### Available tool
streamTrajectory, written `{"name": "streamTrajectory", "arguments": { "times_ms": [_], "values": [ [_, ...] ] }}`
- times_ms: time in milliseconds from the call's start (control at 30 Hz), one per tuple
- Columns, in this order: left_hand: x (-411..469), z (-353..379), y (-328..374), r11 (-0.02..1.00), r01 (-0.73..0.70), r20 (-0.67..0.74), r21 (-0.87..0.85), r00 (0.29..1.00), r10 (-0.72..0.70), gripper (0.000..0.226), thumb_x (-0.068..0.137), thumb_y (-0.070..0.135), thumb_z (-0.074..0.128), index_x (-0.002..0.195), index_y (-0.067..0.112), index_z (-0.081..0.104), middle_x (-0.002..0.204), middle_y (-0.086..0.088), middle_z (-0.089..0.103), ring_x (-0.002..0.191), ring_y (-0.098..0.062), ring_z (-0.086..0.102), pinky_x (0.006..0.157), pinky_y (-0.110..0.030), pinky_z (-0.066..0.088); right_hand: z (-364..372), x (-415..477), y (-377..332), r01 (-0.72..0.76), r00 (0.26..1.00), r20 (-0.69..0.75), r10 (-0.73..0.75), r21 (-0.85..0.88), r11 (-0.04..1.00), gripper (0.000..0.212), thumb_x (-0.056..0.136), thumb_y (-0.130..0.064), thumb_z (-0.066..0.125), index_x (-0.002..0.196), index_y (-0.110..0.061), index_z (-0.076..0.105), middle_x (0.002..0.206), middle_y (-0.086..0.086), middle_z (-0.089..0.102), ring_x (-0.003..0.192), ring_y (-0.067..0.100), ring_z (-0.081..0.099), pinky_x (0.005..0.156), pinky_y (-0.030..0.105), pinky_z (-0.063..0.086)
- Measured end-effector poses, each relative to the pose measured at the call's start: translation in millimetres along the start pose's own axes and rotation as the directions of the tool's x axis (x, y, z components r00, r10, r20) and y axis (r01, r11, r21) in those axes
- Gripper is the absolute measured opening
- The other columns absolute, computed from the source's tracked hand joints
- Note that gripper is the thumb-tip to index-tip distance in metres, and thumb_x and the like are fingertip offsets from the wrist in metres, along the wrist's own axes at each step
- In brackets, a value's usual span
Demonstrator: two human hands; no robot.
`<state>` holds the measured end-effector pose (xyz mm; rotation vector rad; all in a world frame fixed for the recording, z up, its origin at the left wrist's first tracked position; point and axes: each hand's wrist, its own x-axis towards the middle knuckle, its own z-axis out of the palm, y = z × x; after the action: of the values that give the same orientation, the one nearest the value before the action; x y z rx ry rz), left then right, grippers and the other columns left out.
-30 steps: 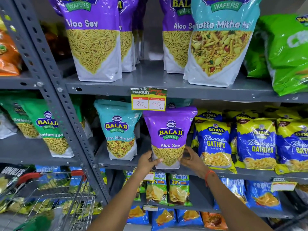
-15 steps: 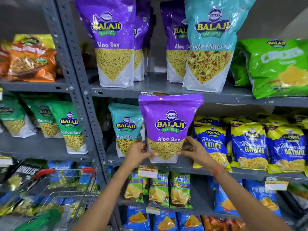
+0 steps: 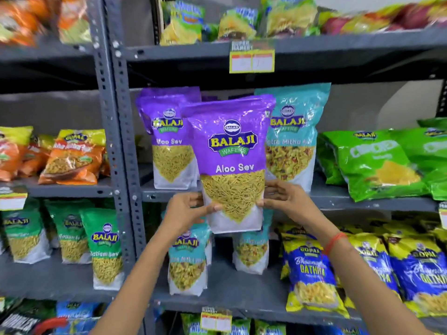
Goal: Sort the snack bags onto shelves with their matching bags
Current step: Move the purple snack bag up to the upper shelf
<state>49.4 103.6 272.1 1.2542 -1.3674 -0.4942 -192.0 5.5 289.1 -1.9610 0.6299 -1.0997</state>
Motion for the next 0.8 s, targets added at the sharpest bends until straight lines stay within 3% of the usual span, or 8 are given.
{"name": "streamTrajectory", "arguments": {
  "times_ms": [100,233,367,500,633,733,800],
  "values": [
    [22.1,-6.0,13.4,1.000,0.000,-0.007,-0.009,1.000,0.000,0.011,0.073,0.015,0.077,0.077,0.015,0.067,0.060,0.013,0.070,0.062,0.002,0.061,0.056,-0.020,0.055,-4.0,22.2,-16.0,0.053,0.997,-0.047,-0.055,-0.055,0.997,0.033,0.070,-0.009,0.077,0.096,-0.023,0.064,0.088,-0.006,0.069,0.078,0.001,0.066,0.072,0.013,0.053],
    [56.1,-7.0,19.6,0.999,0.010,-0.094,-0.039,0.995,-0.013,0.040,0.070,0.021,0.080,0.104,0.004,0.066,0.094,-0.007,0.072,0.084,-0.009,0.066,0.063,-0.028,0.058,0.8,57.8,-14.8,0.076,0.986,-0.135,-0.095,-0.138,0.988,0.042,0.077,-0.011,0.073,0.116,-0.006,0.058,0.106,0.013,0.066,0.098,0.022,0.063,0.089,0.030,0.052],
    [82.5,-2.3,11.7,0.998,0.038,-0.168,-0.049,0.985,-0.046,0.023,0.066,0.022,0.083,0.078,0.016,0.064,0.093,-0.010,0.071,0.091,-0.024,0.067,0.071,-0.042,0.061,20.1,87.3,-9.9,0.037,0.980,-0.181,-0.078,-0.216,0.976,0.032,0.085,-0.001,0.059,0.116,0.000,0.056,0.115,0.019,0.065,0.106,0.027,0.061,0.099,0.045,0.048],
    [100.0,-0.3,-1.7,0.999,0.029,-0.165,-0.024,0.986,-0.033,0.032,0.067,0.023,0.082,0.072,0.015,0.051,0.083,-0.009,0.056,0.081,-0.022,0.058,0.049,-0.026,0.059,35.6,108.9,16.8,-0.040,0.966,-0.258,-0.033,-0.273,0.961,0.026,0.085,-0.003,0.052,0.110,-0.003,0.056,0.109,0.024,0.066,0.102,0.037,0.061,0.092,0.055,0.048],
    [112.4,-5.0,-9.7,0.999,0.027,-0.121,0.039,0.992,-0.022,0.055,0.054,0.050,0.082,0.079,0.019,0.045,0.086,-0.004,0.043,0.081,-0.018,0.049,0.050,-0.023,0.056,47.8,108.4,13.5,-0.079,0.953,-0.302,-0.011,-0.284,0.955,0.025,0.087,-0.002,0.044,0.110,0.000,0.052,0.103,0.021,0.063,0.092,0.029,0.057,0.078,0.038,0.045],
    [117.5,-4.9,-15.6,0.998,0.033,-0.129,0.045,0.991,-0.027,0.044,0.062,0.043,0.081,0.070,0.023,0.042,0.077,-0.001,0.044,0.081,-0.018,0.048,0.054,-0.027,0.057,52.9,107.6,10.7,-0.083,0.953,-0.303,0.001,-0.260,0.962,0.028,0.089,-0.001,0.040,0.116,-0.002,0.050,0.109,0.021,0.063,0.096,0.030,0.057,0.076,0.031,0.038],
    [117.3,-1.8,-17.3,0.995,0.007,-0.163,0.097,0.987,0.009,0.042,0.063,0.045,0.080,0.067,0.024,0.043,0.073,-0.004,0.048,0.079,-0.018,0.052,0.067,-0.034,0.054,56.1,103.8,8.8,-0.047,0.952,-0.306,-0.031,-0.246,0.968,0.028,0.089,0.000,0.040,0.114,-0.008,0.050,0.103,0.012,0.063,0.099,0.029,0.056,0.077,0.029,0.036]
  ]
}}
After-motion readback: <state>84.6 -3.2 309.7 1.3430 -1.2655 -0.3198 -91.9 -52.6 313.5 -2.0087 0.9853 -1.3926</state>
